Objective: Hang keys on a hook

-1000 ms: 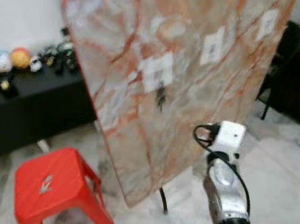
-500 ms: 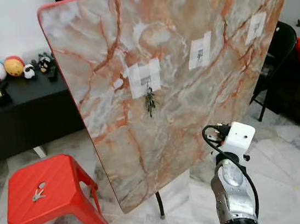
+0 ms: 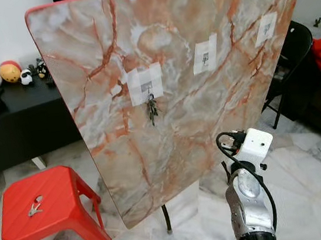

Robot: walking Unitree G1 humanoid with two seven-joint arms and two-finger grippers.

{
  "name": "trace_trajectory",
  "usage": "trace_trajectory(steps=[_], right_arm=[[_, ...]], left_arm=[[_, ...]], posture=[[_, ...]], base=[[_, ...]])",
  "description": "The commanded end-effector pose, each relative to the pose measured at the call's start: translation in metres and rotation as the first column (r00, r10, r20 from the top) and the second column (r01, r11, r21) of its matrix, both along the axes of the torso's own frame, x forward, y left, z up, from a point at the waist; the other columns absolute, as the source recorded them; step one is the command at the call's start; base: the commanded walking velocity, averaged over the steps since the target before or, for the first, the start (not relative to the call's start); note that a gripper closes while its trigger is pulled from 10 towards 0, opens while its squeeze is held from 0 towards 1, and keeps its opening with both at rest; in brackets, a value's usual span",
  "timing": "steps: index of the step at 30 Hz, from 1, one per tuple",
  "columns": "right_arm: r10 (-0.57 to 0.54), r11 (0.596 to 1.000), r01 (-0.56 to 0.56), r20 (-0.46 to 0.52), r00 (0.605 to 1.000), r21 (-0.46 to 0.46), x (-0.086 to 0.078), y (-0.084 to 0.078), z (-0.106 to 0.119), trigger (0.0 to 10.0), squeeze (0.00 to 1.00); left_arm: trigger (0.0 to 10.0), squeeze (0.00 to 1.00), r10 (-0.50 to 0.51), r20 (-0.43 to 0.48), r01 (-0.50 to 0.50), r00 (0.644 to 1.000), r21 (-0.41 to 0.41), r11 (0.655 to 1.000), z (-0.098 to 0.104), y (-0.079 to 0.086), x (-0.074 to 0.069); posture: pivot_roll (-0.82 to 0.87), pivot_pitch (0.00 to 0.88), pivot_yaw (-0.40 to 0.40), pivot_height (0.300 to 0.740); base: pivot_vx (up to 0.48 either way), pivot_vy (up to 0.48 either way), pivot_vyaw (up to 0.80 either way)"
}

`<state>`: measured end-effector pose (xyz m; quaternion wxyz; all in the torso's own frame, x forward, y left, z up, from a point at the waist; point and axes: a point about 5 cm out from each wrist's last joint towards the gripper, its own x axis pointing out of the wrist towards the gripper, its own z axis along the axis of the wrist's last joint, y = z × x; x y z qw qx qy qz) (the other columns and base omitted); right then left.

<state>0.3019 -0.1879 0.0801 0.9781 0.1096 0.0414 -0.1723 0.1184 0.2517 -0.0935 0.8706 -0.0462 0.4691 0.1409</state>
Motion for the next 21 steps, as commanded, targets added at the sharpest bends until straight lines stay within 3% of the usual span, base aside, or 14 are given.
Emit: trace_trajectory(steps=[1, 17, 21], right_arm=[[0.004, 1.0, -0.004, 0.004, 1.0, 0.002, 0.002, 0.001, 0.002, 10.0, 0.0], [-0.015, 1.0, 0.015, 0.003, 1.0, -0.002, 0.004, -0.003, 0.003, 10.0, 0.0], [-0.017, 1.0, 0.017, -0.001, 1.0, -0.003, 0.004, -0.003, 0.002, 10.0, 0.0]], left_arm=[[10.0, 0.0, 0.014, -0.029, -0.015, 0.999, -0.012, 1.0, -0.003, -0.002, -0.006], [10.0, 0.0, 0.008, -0.021, -0.008, 1.0, -0.021, 1.0, -0.003, -0.005, -0.002], [10.0, 0.0, -0.003, 0.0, 0.003, 1.0, -0.027, 1.0, -0.001, -0.013, 0.011]], posture=[[0.06, 0.0, -0.08, 0.714], [0.06, 0.0, -0.083, 0.714], [0.06, 0.0, -0.084, 0.714]], base=[[0.0, 0.0, 0.0], [0.0, 0.0, 0.0], [0.123, 0.0, 0.0]])
